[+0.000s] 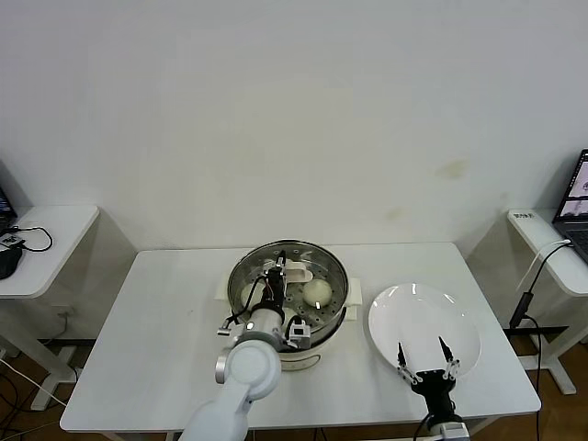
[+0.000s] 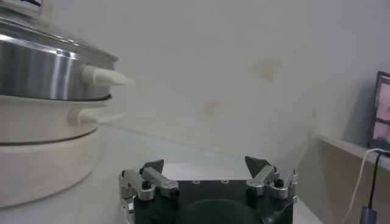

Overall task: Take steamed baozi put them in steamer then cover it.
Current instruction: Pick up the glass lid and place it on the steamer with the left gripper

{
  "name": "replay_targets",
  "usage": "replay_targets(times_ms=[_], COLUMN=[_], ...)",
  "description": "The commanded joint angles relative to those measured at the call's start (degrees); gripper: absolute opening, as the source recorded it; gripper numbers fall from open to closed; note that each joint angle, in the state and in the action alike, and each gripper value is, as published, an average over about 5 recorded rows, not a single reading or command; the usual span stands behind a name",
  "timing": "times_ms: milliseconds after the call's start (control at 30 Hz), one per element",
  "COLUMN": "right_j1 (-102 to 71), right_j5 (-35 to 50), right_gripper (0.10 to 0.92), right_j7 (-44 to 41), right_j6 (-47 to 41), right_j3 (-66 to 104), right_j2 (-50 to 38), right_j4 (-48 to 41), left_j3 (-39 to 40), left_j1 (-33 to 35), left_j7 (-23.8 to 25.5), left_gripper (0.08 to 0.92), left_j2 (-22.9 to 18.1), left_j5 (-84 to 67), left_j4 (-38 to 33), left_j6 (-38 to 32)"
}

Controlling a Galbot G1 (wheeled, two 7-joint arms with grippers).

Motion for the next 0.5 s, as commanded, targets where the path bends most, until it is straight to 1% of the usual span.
replay_targets(times_ms=[33,333,433,500], right_j1=[-0.03,-0.11,-0.15,-0.20], right_j5=[0.02,-0.19,-0.29,-0.41], right_gripper=[0.822,0.823,0.823,0.823], right_j7=[-0.06,-0.19,-0.19,-0.19], right_j6=[0.05,0.13,0.13,0.10], right_j3=[-0.21,-0.46,-0.55,-0.66], right_j2=[-0.01,-0.05,-0.03,0.03], right_j4=[-0.02,0.01,0.05,0.12], left_j3=[-0.03,-0.21,-0.24,-0.19], left_j1=[-0.25,0.05,0.52,1.15], left_j7=[-0.24,-0.97,-1.03,-1.03], left_gripper=[0.153,0.161,0.218,0.278], left_j2=[-0.47,-0.42,-0.02,0.50], left_j5=[0.44,-0.70,-1.30,-1.67], left_j4=[0.70,0.07,-1.25,-2.55], left_j6=[-0.09,-0.12,-0.04,-0.06])
